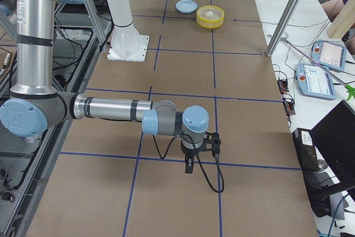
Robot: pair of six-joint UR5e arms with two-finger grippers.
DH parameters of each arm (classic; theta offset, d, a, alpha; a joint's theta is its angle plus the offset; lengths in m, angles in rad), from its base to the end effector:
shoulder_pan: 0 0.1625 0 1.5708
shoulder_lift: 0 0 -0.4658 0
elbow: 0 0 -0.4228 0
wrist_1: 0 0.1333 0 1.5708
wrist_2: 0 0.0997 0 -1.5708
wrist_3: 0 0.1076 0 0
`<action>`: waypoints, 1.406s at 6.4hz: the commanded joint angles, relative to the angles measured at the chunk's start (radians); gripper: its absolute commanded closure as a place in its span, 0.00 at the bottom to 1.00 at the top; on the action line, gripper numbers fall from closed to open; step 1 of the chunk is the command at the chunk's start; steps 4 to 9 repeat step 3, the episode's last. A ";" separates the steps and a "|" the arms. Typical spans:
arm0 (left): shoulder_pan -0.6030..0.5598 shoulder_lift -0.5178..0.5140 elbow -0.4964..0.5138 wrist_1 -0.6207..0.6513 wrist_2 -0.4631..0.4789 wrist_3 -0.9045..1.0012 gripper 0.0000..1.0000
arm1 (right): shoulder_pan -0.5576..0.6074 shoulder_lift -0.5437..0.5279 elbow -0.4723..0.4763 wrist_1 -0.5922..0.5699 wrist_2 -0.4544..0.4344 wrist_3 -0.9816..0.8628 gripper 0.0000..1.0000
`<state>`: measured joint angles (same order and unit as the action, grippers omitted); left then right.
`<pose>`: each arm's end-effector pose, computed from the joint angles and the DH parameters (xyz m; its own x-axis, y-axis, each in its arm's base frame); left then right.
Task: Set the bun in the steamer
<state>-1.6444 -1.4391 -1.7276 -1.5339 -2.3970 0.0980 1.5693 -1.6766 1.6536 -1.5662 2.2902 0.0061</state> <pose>-0.0879 -0.4551 0.6877 0.6792 0.0394 -0.7329 0.0071 0.9982 0.0602 0.0617 -0.4718 0.7182 0.7522 0.0171 0.6587 -0.0031 0.9997 -0.0224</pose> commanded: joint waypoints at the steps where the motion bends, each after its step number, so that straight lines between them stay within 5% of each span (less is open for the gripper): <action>1: 0.002 -0.017 0.014 0.014 -0.002 0.000 0.00 | 0.000 0.000 0.000 0.000 0.000 0.000 0.00; 9: 0.001 -0.023 0.016 0.014 -0.001 0.000 0.00 | 0.000 0.000 0.000 0.000 0.000 0.000 0.00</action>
